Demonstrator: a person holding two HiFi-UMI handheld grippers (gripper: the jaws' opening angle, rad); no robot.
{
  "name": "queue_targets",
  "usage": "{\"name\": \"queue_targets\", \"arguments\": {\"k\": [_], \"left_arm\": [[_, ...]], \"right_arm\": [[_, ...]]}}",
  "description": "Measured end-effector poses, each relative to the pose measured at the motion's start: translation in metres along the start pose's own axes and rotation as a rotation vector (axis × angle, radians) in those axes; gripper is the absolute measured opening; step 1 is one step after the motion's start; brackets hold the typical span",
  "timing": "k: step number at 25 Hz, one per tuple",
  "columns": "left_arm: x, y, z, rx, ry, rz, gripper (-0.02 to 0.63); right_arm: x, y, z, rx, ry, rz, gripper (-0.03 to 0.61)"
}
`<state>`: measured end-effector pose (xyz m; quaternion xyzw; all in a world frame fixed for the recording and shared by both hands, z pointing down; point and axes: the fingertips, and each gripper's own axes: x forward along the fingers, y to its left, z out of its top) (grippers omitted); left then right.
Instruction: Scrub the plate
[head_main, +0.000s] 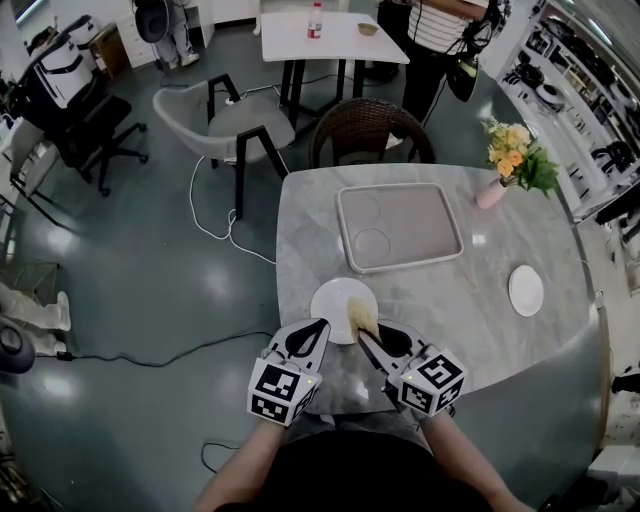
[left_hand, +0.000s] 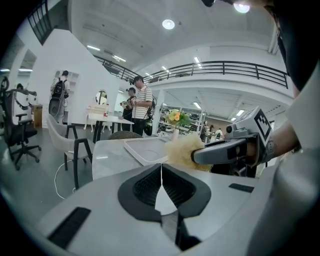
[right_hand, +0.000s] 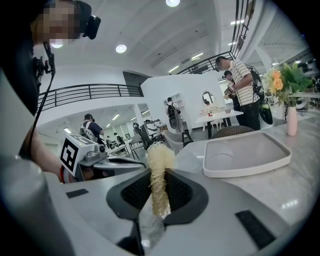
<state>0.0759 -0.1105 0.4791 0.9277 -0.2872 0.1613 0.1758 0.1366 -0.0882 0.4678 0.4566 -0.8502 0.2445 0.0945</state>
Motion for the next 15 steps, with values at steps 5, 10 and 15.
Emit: {"name": "queue_targets", "arguments": {"k": [5, 10, 15], "left_arm": [[-0.0033, 0.0, -0.0034, -0.004, 0.009, -0.002, 0.014], [-0.0039, -0.0004, -0.0061, -0.004, 0.019, -0.006, 0.014], [-0.0046, -0.0006, -0.0082, -0.005, 0.024, -0.006, 0.014]], "right_arm": [[0.0007, 0.0039, -0.0019, 0.004, 0.005, 0.007, 0.075], [-0.0004, 0.0039, -0.0046, 0.015, 0.008, 0.005, 0.075], [-0.0022, 0.0025, -0.006, 0.023, 0.007, -0.002, 0.075]]}}
